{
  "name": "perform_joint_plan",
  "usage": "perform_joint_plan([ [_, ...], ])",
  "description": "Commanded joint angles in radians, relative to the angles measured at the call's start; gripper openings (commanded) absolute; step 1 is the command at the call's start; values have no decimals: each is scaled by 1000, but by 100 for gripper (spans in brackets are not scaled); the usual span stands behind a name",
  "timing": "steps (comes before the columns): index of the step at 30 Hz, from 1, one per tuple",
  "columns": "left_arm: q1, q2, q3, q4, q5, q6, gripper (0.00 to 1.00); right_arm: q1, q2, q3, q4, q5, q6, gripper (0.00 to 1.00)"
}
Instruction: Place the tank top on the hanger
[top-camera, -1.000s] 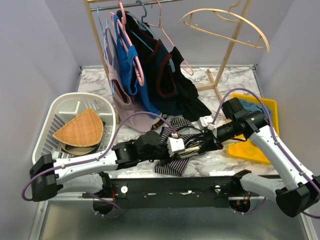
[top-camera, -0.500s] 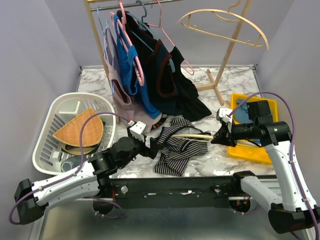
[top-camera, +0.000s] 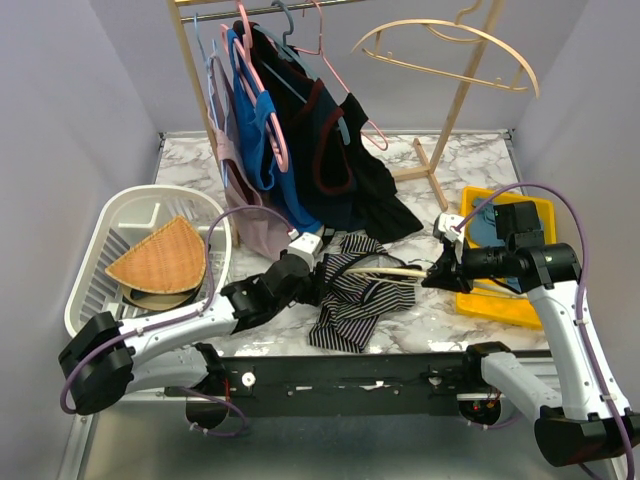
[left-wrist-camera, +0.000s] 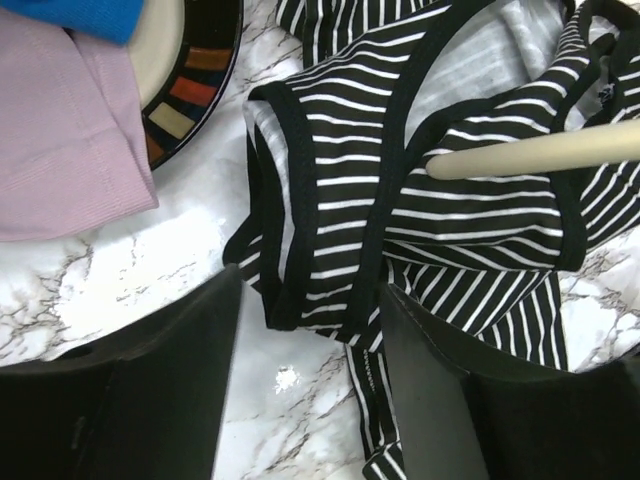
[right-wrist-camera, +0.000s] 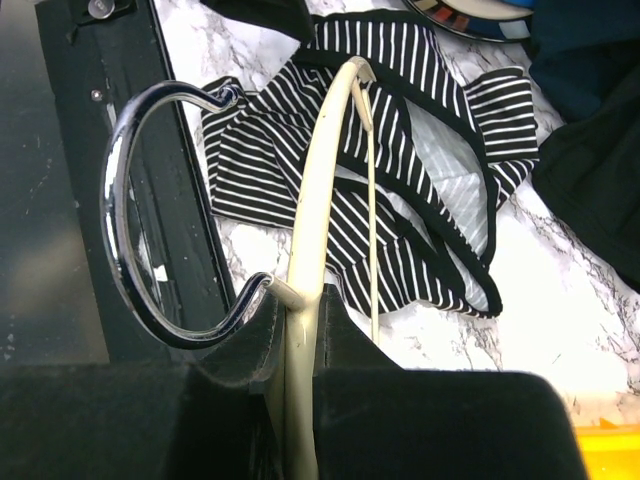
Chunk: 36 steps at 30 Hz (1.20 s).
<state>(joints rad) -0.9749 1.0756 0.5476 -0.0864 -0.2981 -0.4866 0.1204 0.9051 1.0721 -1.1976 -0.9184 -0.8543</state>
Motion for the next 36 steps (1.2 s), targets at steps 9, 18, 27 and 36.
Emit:
perform_joint_plan([
  [9, 99, 130, 49, 54, 163, -9, 40, -7, 6, -1, 3, -65, -12, 0],
  [18, 139, 64, 69, 45, 297, -29, 0, -8, 17, 14, -39, -91, -74, 0],
  [27, 197, -69, 109, 28, 454, -99, 0, -8, 81, 81, -83, -108, -163, 0],
  [36, 243, -75, 126, 80, 545, -168, 0, -8, 46, 118, 87, -70, -98, 0],
])
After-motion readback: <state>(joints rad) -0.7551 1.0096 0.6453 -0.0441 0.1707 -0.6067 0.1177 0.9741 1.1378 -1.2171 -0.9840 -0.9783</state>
